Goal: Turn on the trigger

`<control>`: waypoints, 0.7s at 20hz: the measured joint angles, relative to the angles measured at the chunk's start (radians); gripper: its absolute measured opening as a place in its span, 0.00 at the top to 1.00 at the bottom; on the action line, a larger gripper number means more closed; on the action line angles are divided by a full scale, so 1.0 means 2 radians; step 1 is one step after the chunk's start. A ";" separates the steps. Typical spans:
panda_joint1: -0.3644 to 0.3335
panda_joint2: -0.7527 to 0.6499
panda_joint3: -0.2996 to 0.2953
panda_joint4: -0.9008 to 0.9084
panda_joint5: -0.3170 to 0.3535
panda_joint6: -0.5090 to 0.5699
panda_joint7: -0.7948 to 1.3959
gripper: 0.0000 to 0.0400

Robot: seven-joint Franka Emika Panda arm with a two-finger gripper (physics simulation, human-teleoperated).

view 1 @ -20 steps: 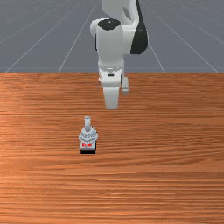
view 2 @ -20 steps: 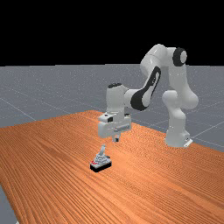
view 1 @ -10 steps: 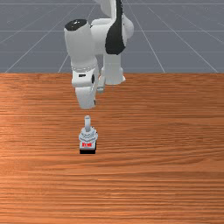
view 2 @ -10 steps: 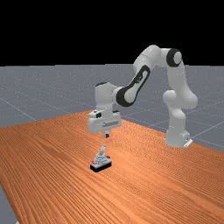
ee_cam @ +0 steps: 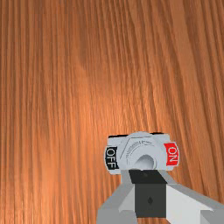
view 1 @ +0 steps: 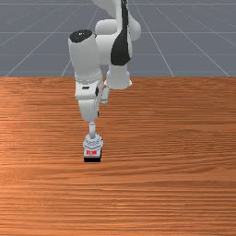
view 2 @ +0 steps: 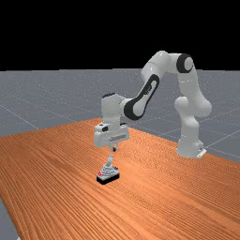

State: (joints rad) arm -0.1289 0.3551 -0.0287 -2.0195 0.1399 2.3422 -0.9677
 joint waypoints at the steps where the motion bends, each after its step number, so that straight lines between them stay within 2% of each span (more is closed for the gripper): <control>1: 0.001 0.000 -0.001 0.003 -0.003 -0.014 0.003 1.00; 3: 0.002 -0.003 -0.004 0.003 -0.010 -0.047 0.009 1.00; 4: 0.001 -0.013 -0.004 -0.011 -0.011 -0.044 0.008 1.00; 5: 0.000 -0.027 -0.004 -0.036 -0.008 -0.020 0.003 1.00; 6: 0.009 -0.045 -0.011 -0.070 -0.033 0.027 0.024 1.00; 7: -0.003 -0.044 0.000 -0.066 -0.004 0.019 -0.023 1.00; 8: -0.002 -0.050 0.001 -0.082 0.006 0.047 -0.011 1.00; 9: -0.001 -0.050 0.001 -0.080 0.004 0.043 -0.008 1.00; 10: -0.005 -0.043 0.005 -0.068 0.017 0.021 -0.019 1.00; 13: -0.013 -0.032 0.012 -0.054 0.040 0.011 -0.039 1.00; 14: -0.010 -0.031 0.009 -0.056 0.030 0.019 -0.031 1.00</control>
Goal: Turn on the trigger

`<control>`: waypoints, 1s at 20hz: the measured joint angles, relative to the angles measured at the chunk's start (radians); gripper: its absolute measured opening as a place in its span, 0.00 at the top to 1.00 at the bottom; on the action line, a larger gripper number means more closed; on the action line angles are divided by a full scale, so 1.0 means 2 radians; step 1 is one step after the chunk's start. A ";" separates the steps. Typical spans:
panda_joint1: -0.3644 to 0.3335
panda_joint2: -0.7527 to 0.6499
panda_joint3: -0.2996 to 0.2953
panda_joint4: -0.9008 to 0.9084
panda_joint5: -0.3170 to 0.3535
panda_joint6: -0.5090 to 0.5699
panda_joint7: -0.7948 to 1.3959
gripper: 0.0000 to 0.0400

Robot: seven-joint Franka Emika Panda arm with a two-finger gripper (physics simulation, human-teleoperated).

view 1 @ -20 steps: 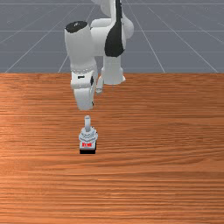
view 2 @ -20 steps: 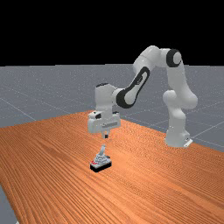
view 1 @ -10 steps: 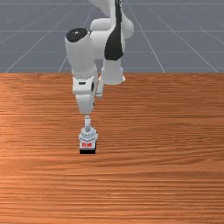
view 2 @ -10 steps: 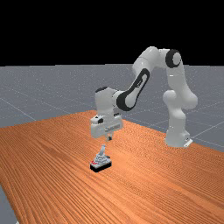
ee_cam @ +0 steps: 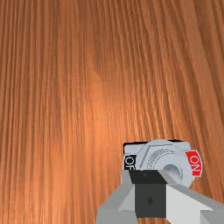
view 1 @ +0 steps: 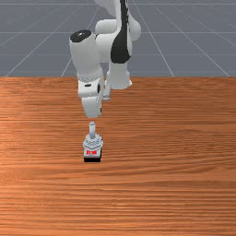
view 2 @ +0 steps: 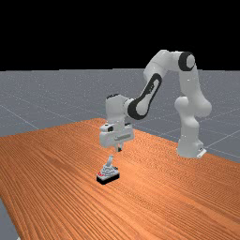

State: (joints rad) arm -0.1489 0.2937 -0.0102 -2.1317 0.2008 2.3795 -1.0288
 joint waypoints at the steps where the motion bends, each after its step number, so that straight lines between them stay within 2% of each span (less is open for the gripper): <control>1: 0.006 -0.004 -0.004 -0.011 -0.015 0.024 0.014 1.00; 2: 0.008 0.001 -0.007 -0.002 -0.020 0.009 0.024 1.00; 4: 0.006 -0.003 -0.005 -0.011 -0.016 0.023 0.014 1.00; 5: 0.012 -0.001 -0.010 -0.006 -0.034 0.014 0.032 1.00; 7: 0.015 -0.002 -0.011 -0.007 -0.039 0.016 0.038 1.00; 8: 0.020 -0.003 -0.015 -0.009 -0.052 0.018 0.051 1.00; 9: 0.006 -0.006 -0.002 -0.013 -0.030 0.011 -0.017 1.00; 13: 0.004 -0.031 -0.001 -0.049 -0.030 0.021 -0.035 1.00; 14: 0.005 -0.041 -0.001 -0.073 -0.008 0.066 -0.011 1.00; 16: 0.005 -0.043 -0.002 -0.076 -0.010 0.065 -0.010 1.00; 19: 0.001 -0.038 0.005 -0.087 0.007 0.100 -0.026 1.00; 20: -0.006 -0.024 0.007 -0.061 0.021 0.046 -0.038 1.00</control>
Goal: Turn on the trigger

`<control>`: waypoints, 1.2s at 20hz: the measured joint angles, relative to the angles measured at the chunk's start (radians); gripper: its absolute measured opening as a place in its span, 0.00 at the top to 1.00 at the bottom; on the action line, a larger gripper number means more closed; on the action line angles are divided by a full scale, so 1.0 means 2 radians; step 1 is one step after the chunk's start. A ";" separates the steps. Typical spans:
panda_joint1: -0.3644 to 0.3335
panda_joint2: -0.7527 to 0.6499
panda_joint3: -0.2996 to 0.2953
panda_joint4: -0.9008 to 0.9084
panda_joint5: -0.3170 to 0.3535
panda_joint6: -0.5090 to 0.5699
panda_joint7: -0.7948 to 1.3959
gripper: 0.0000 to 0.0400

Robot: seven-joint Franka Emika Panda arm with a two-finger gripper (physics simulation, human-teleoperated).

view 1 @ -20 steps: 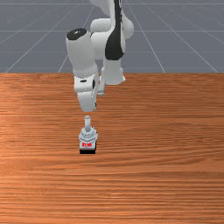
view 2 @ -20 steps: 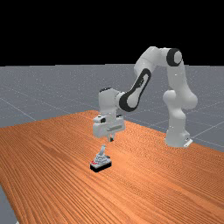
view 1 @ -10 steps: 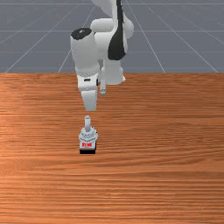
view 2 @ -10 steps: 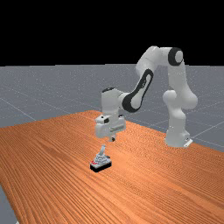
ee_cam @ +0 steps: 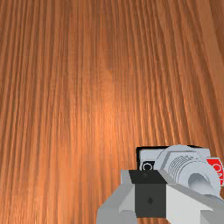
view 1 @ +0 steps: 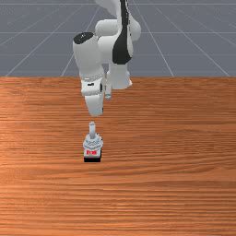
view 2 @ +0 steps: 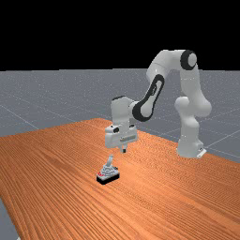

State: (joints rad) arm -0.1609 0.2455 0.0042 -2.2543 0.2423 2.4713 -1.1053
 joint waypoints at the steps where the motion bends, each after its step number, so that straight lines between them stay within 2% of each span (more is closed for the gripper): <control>1: -0.001 0.004 0.001 0.000 0.001 0.004 -0.002 1.00; 2: 0.006 -0.001 -0.002 -0.018 -0.013 0.050 0.012 1.00; 3: 0.005 0.000 0.000 -0.018 -0.010 0.056 0.008 1.00; 4: 0.015 0.006 -0.014 -0.003 -0.025 0.024 0.067 1.00; 8: 0.006 0.010 -0.025 0.003 -0.021 0.024 0.077 1.00; 13: 0.001 0.036 -0.022 0.046 -0.025 0.005 0.058 1.00; 14: -0.004 0.039 -0.015 0.045 -0.015 0.025 0.031 1.00; 15: -0.003 0.044 -0.015 0.053 -0.017 0.022 0.032 1.00; 16: -0.001 0.048 -0.016 0.064 -0.028 -0.002 0.031 1.00; 21: 0.013 0.043 -0.011 0.056 -0.030 0.004 0.050 1.00; 24: 0.019 0.045 -0.013 0.061 -0.035 -0.011 0.068 1.00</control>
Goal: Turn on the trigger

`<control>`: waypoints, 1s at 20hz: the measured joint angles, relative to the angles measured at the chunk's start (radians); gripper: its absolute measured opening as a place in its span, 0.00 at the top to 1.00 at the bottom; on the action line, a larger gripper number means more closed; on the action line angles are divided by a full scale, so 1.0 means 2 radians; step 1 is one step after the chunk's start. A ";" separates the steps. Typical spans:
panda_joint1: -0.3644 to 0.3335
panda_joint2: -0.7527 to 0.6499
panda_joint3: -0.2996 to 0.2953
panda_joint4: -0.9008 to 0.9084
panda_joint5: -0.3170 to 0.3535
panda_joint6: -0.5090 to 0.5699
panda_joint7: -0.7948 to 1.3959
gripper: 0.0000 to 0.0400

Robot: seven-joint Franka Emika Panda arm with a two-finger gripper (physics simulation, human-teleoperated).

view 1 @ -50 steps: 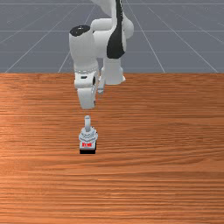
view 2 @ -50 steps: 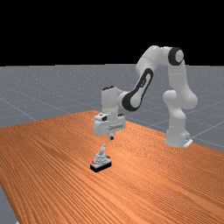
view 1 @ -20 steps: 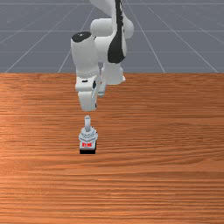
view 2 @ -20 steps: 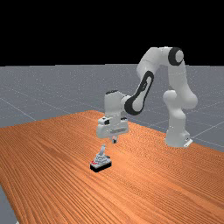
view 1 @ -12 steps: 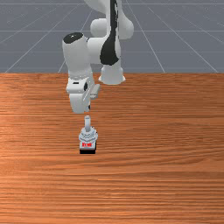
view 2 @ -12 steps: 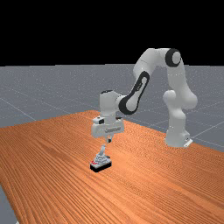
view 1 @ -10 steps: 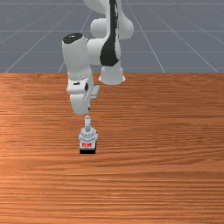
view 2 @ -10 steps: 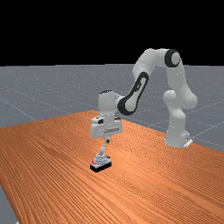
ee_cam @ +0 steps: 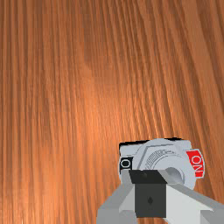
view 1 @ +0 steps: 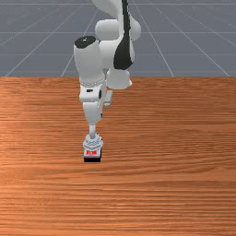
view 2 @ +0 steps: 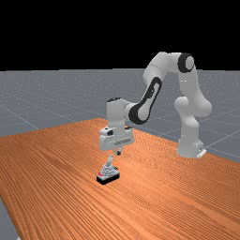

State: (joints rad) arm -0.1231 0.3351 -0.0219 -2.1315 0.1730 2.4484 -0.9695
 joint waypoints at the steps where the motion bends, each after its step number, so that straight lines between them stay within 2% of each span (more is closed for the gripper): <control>1: 0.000 -0.002 0.000 -0.004 0.000 0.001 0.000 1.00; 6: -0.005 -0.013 0.005 -0.024 0.004 0.018 -0.027 1.00; 8: -0.018 -0.005 0.017 -0.020 0.042 0.014 -0.047 1.00; 11: -0.021 0.009 0.020 -0.020 0.044 0.029 -0.051 1.00; 13: -0.008 0.012 0.008 -0.025 0.018 0.044 -0.026 1.00; 18: -0.017 0.016 0.001 -0.020 0.027 0.042 -0.021 1.00; 19: -0.020 0.017 0.002 -0.018 0.025 0.040 -0.030 1.00; 20: -0.014 0.018 -0.004 -0.017 0.009 0.042 -0.024 1.00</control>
State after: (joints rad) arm -0.1504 0.3706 -0.0293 -2.1646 0.1909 2.5328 -1.0180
